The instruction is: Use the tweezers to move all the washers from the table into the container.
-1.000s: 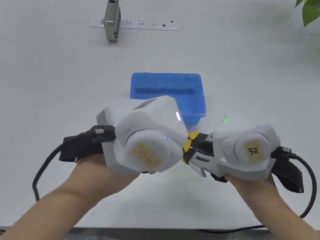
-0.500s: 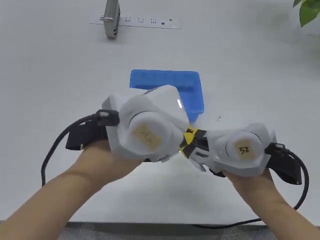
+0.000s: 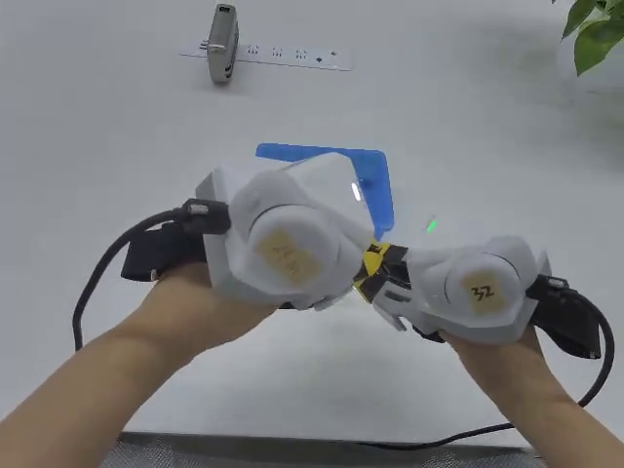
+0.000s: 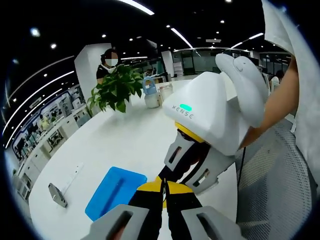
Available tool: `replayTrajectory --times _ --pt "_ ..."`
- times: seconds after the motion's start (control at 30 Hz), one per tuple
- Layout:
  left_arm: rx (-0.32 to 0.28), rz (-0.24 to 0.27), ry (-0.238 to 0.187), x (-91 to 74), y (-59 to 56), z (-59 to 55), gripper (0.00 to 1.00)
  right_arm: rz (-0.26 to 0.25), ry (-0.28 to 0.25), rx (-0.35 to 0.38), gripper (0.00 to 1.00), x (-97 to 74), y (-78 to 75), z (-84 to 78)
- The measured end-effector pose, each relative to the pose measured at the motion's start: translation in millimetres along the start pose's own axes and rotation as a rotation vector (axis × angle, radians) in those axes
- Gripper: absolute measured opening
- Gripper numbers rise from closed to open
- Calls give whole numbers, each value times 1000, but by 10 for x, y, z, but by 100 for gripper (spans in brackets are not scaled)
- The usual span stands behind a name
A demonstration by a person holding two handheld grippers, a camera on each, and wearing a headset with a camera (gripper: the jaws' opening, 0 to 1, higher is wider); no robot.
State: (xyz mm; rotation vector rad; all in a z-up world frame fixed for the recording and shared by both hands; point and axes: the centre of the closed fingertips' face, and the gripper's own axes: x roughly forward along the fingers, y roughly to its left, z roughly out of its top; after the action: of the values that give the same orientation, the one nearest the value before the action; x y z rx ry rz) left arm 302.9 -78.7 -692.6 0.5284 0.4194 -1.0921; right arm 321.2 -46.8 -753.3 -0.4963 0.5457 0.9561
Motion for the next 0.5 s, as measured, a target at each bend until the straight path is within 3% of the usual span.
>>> replayTrajectory --times 0.3,0.5 --pt "43 43 -24 -85 250 228 0 -46 -43 -44 4 -60 -252 290" --pt "89 69 -30 -68 428 281 0 -62 -55 -72 4 0 -416 408"
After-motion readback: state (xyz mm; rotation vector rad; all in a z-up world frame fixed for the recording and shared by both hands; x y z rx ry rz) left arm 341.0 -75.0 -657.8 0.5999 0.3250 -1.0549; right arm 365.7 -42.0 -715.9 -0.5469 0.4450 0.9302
